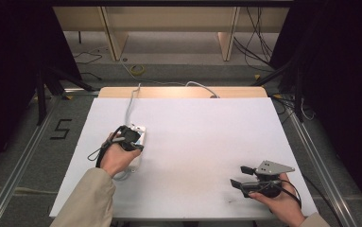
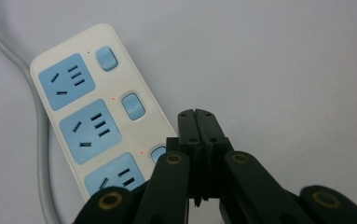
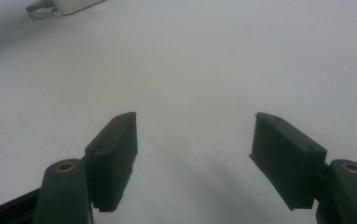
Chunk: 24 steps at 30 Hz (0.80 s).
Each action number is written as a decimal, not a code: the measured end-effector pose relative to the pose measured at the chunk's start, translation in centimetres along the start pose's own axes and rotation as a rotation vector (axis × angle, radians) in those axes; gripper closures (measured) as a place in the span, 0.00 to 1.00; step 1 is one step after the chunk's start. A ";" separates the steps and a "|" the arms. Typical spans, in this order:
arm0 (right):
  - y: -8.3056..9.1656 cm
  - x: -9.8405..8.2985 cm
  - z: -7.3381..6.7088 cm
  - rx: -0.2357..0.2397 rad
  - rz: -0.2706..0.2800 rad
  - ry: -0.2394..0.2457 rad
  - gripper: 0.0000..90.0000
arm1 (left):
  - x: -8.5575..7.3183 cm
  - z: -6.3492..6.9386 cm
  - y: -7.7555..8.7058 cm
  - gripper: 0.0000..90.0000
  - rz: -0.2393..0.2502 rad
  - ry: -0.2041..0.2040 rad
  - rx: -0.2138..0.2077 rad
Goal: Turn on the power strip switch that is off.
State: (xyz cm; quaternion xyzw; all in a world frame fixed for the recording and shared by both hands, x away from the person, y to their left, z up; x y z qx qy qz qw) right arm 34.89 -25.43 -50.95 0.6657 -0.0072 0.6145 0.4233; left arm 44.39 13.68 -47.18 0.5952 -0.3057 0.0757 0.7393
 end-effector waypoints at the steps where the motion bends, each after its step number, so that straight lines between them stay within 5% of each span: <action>1: 0.0 0.0 0.0 0.000 0.000 0.000 0.35 | 0.1 -0.1 0.0 1.00 -0.002 0.002 0.000; 24: 0.0 0.0 0.0 -0.001 0.001 -0.001 0.35 | 0.8 -1.7 -0.7 1.00 -0.034 0.035 0.028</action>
Point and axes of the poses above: each handheld gripper's, and its own axes: y roughly backward along the jaws, x roughly out of its top, z roughly to its right, the point moved 5 cm from there along -y, roughly forward along the jaws, and after that the axes turned 15 degrees about y, right-handed, at the moved point
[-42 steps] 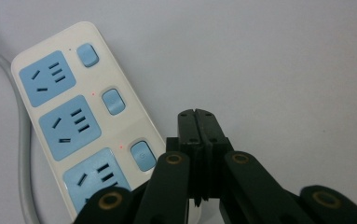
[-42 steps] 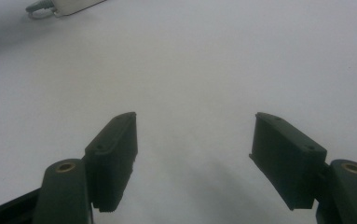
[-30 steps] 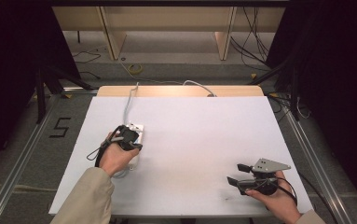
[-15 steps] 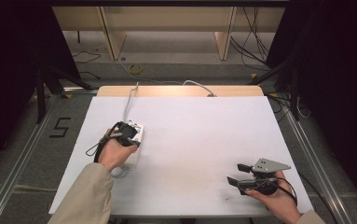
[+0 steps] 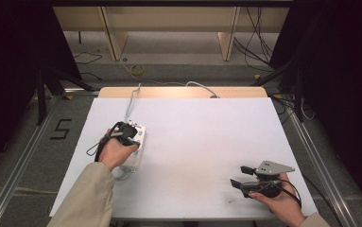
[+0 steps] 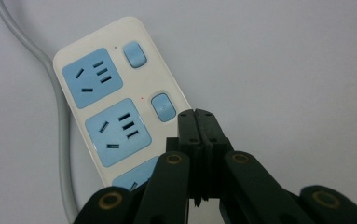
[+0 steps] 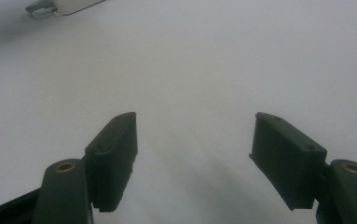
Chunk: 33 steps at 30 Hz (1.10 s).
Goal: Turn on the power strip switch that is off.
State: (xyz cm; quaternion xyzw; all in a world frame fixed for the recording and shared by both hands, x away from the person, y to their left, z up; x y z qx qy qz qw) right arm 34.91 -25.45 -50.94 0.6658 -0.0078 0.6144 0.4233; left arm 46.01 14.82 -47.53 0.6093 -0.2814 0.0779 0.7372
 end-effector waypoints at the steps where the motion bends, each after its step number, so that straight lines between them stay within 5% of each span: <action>1: 0.0 0.0 0.0 0.001 0.000 0.001 0.35 | 0.1 -0.1 0.0 1.00 -0.003 -0.004 0.003; 33: 0.0 0.0 0.0 0.001 -0.002 0.001 0.35 | 1.6 -0.8 -0.7 1.00 -0.027 0.002 0.041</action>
Point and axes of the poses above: each handheld gripper's, and its own axes: y roughly backward along the jaws, x roughly out of its top, z roughly to its right, the point moved 5 cm from there along -y, roughly forward along the jaws, and after that the axes turned 15 degrees about y, right-handed, at the moved point
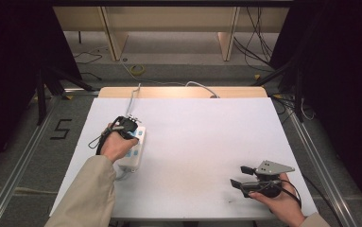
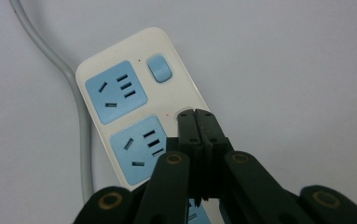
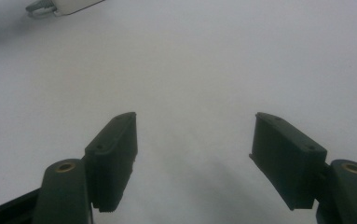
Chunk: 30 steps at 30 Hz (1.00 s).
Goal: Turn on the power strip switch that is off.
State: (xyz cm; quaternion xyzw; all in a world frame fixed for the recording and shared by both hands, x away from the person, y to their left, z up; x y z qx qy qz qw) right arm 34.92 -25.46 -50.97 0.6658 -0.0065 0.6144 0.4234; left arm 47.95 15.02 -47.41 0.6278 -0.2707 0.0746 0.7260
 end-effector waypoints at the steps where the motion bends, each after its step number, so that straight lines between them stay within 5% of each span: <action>1: 0.0 0.0 0.0 0.001 -0.001 0.000 0.35 | 0.0 0.0 0.0 1.00 -0.002 -0.002 0.001; 30: 0.0 0.0 0.0 -0.001 0.001 -0.002 0.35 | 0.9 -0.6 -0.9 1.00 -0.029 0.011 0.012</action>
Point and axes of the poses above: each handheld gripper's, and its own axes: y roughly backward along the jaws, x roughly out of its top, z roughly to its right, the point moved 5 cm from there along -y, roughly forward along the jaws, and after that the axes turned 15 degrees about y, right-handed, at the moved point
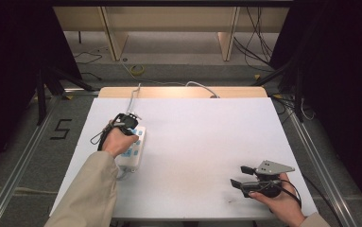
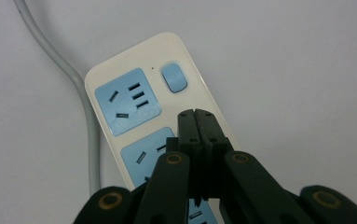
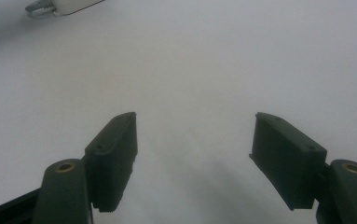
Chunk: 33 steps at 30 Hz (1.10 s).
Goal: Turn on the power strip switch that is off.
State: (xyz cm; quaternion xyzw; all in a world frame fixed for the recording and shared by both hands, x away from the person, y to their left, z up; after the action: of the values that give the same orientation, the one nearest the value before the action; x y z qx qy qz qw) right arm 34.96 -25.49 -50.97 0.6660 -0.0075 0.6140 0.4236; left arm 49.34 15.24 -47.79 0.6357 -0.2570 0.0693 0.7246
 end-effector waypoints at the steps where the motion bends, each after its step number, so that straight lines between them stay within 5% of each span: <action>1: 0.0 0.0 0.0 0.000 0.000 0.000 0.35 | 0.0 0.0 0.0 1.00 -0.001 0.000 0.001; 33: 0.0 0.0 0.0 0.001 -0.003 0.003 0.35 | 1.1 -0.5 -0.7 1.00 -0.029 0.007 0.026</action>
State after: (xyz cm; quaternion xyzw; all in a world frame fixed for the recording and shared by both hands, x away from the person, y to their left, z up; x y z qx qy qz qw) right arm 34.98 -25.49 -51.01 0.6652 -0.0054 0.6145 0.4241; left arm 50.70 15.34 -47.94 0.6486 -0.2443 0.0641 0.7180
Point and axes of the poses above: each handheld gripper's, and its own axes: y roughly backward along the jaws, x roughly out of its top, z roughly to its right, the point moved 5 cm from there along -y, roughly forward along the jaws, and after that the axes turned 15 degrees about y, right-handed, at the moved point
